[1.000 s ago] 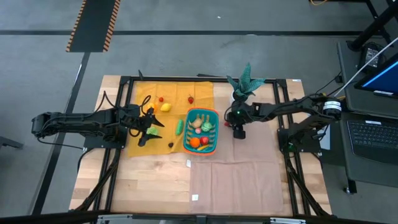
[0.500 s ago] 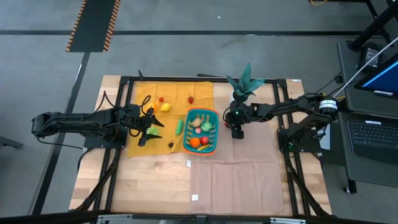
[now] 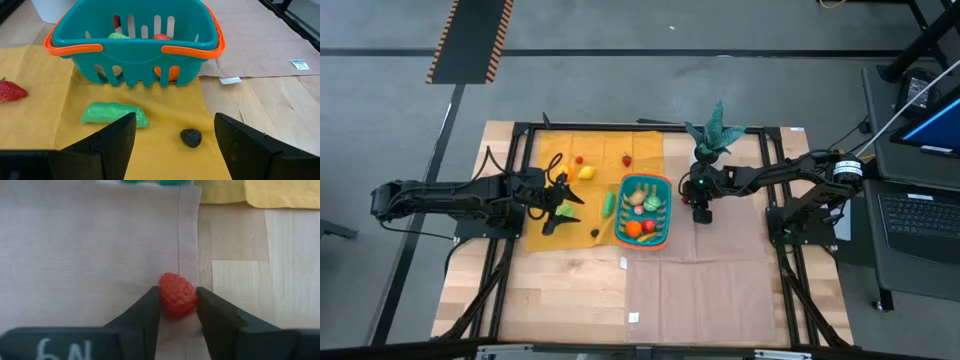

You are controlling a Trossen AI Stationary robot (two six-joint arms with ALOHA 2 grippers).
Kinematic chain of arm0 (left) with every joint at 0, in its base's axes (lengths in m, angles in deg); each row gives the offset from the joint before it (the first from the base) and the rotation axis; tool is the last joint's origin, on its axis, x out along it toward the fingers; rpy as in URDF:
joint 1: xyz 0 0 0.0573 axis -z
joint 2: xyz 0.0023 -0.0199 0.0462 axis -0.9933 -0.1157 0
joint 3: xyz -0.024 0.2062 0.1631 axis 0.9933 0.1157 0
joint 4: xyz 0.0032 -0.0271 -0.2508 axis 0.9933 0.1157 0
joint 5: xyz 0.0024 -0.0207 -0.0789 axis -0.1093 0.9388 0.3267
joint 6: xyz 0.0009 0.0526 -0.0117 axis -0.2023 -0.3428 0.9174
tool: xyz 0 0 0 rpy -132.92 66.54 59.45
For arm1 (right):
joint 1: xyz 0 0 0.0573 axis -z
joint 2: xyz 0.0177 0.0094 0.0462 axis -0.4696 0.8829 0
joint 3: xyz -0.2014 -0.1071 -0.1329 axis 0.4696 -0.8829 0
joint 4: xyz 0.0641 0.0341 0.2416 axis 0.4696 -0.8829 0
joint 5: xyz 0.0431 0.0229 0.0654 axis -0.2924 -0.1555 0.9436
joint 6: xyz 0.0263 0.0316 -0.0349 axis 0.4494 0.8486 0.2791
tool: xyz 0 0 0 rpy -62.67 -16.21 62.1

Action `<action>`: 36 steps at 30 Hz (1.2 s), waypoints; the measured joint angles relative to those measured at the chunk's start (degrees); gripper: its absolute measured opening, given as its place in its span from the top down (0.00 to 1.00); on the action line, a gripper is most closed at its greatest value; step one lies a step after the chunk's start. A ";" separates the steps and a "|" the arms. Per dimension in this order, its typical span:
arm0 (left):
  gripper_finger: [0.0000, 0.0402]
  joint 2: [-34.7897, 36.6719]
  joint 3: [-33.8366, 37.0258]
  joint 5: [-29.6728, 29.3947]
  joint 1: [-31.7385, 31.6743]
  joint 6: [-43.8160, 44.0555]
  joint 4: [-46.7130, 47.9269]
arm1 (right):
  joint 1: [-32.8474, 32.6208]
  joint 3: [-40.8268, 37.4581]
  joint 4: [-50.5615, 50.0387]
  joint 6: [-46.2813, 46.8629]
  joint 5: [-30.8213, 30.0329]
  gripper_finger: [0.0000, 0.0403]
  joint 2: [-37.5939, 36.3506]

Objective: Pick and placing Produce into tupperware
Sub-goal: Put the bottom raspberry into the basket

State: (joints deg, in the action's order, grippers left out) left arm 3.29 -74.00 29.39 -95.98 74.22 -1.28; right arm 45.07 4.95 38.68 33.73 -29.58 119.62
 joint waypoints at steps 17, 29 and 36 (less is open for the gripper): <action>0.35 0.00 0.00 0.00 0.00 -0.42 0.00 | 0.04 1.76 -0.38 2.79 0.09 0.75 0.01; 0.35 0.01 0.00 0.00 0.00 -0.44 0.22 | 1.88 9.19 -9.27 3.90 0.10 0.77 0.01; 0.35 0.00 0.00 0.00 0.00 -0.46 0.79 | 4.58 11.72 -10.93 7.74 0.11 0.77 0.01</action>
State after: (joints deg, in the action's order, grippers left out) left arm 3.29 -74.00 29.39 -95.98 73.76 -0.50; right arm 49.65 16.67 27.74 41.47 -29.47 119.63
